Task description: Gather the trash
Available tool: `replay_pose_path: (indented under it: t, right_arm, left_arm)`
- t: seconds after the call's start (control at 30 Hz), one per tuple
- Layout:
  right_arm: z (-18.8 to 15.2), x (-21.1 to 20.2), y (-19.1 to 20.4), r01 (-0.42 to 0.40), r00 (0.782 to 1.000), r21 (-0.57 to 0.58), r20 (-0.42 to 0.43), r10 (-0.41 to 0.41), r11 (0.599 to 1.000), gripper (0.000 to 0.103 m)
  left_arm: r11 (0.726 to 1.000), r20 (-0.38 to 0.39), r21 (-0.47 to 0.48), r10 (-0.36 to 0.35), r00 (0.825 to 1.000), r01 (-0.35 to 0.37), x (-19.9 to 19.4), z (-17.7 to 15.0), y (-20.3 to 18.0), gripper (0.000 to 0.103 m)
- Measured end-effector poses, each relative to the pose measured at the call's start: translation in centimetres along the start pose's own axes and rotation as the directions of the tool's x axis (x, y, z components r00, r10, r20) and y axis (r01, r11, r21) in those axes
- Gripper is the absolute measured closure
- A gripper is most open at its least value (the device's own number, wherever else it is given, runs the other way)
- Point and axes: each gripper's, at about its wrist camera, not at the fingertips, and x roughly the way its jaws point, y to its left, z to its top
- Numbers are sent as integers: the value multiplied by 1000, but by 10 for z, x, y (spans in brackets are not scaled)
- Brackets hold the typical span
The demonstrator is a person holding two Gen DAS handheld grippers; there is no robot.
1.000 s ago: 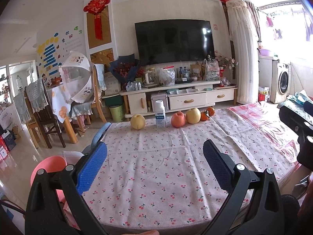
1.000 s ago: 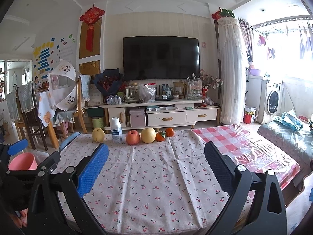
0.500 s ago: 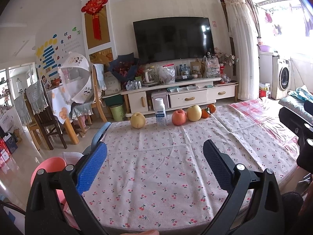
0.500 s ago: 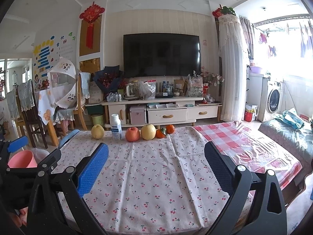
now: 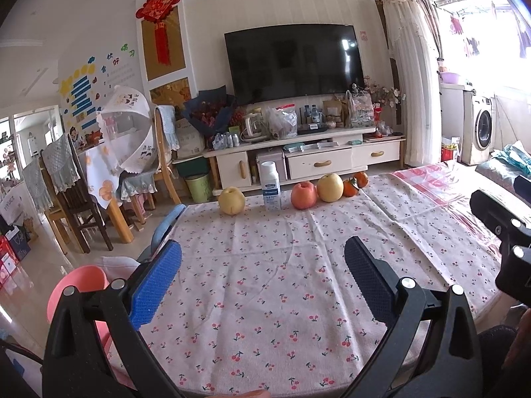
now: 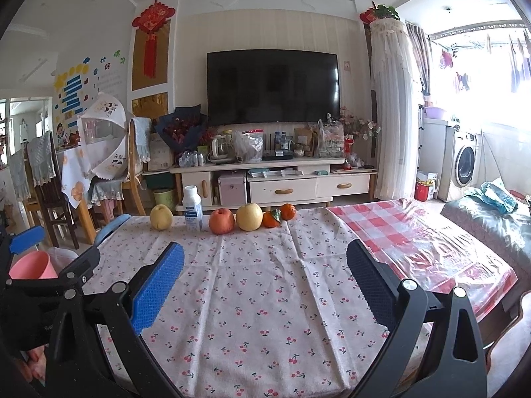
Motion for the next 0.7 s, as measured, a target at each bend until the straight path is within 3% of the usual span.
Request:
replay_pose_path:
  t: [0.33,0.5,0.7]
  right_arm:
    - [-9,30,0,-21,999,7,-46,21,1000,6]
    - [-15,66,-4,-39,991,38,-127,44,999,6]
    - [-29,133,-7,-25,963,49,-267,37,999,6]
  left_arm:
    - [1000,-11,10,3,1000,-2,26,-2,-5,4]
    - [999,-67,20,29,997,-28,60,-9,-13,4]
    - [998,-171,28,54,984,-50,116,-22,-24,4]
